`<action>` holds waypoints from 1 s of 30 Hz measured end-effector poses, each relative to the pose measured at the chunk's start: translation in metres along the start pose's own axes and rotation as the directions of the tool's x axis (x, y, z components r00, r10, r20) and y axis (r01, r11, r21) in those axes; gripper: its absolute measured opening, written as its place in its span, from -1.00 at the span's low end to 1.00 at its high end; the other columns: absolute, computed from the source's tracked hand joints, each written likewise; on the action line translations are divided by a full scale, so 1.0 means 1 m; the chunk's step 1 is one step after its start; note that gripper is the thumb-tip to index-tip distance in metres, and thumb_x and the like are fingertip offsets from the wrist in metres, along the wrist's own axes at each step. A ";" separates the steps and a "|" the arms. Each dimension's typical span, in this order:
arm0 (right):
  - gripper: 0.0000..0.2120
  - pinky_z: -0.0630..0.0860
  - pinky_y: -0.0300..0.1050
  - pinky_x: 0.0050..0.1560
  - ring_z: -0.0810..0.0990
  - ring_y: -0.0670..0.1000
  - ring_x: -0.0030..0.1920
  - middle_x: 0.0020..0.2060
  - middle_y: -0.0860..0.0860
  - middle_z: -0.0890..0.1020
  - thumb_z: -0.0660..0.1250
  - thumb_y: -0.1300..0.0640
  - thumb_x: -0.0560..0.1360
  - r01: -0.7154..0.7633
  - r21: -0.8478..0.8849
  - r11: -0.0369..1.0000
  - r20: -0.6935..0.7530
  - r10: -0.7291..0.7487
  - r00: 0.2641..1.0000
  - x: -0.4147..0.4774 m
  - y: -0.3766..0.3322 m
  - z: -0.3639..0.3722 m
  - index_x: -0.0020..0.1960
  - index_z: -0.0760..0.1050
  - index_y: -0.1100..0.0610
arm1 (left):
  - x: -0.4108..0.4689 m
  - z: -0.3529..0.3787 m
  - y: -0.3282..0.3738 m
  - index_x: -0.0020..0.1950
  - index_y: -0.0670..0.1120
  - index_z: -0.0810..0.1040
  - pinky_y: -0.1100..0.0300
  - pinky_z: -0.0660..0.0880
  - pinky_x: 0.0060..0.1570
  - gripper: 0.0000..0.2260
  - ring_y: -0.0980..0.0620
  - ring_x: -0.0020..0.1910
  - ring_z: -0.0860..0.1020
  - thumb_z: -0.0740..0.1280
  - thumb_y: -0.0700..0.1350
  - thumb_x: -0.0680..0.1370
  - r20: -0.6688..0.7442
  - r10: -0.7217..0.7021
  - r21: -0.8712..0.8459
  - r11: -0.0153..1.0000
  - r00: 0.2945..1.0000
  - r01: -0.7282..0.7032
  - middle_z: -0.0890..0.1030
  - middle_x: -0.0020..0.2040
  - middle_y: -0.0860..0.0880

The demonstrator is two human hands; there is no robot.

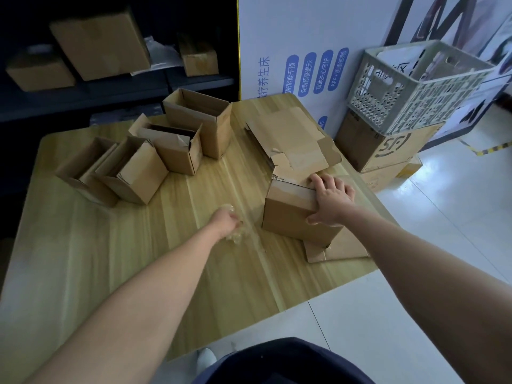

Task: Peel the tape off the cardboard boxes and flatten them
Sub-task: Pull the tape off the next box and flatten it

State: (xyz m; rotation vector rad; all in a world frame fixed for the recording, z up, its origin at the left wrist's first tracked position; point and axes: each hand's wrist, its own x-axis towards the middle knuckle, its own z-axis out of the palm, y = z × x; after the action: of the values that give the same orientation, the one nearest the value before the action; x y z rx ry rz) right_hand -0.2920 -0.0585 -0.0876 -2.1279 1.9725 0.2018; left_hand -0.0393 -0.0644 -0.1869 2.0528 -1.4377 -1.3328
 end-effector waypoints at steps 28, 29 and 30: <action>-0.61 0.59 0.03 0.03 0.60 0.10 -0.02 0.04 0.10 0.60 0.35 -0.02 0.52 -0.221 0.593 0.774 -0.006 0.279 0.960 -0.010 0.028 -0.040 0.28 0.48 0.15 | -0.067 0.010 0.119 0.05 -0.09 0.41 -0.03 0.62 -0.07 -0.80 -0.09 0.12 0.49 0.39 -0.09 0.52 -0.054 0.102 -0.441 0.890 0.993 -0.115 0.47 0.15 -0.09; -0.67 0.61 0.02 -0.03 0.61 0.09 -0.09 -0.05 0.09 0.61 0.33 -0.01 0.54 -0.210 0.612 0.762 -0.027 0.286 0.958 -0.011 0.029 -0.040 0.21 0.53 0.16 | -0.069 0.008 0.121 -0.01 -0.11 0.42 -0.04 0.62 -0.07 -0.80 -0.10 0.11 0.49 0.39 -0.05 0.52 -0.041 0.093 -0.480 0.871 0.995 -0.102 0.48 0.14 -0.11; -0.70 0.61 0.01 -0.08 0.61 0.06 -0.14 -0.12 0.08 0.62 0.31 -0.02 0.55 -0.195 0.627 0.754 -0.054 0.292 0.955 -0.012 0.030 -0.039 0.14 0.56 0.17 | -0.069 0.006 0.123 -0.06 -0.12 0.43 -0.06 0.61 -0.07 -0.77 -0.11 0.10 0.50 0.40 -0.01 0.51 -0.024 0.077 -0.512 0.855 0.997 -0.078 0.50 0.12 -0.12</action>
State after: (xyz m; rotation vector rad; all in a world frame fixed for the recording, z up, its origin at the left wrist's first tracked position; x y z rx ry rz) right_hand -0.3246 -0.0594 -0.0489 -1.4911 2.0169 -0.5181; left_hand -0.1197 -0.0593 -0.0713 1.6253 -1.0010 -1.4816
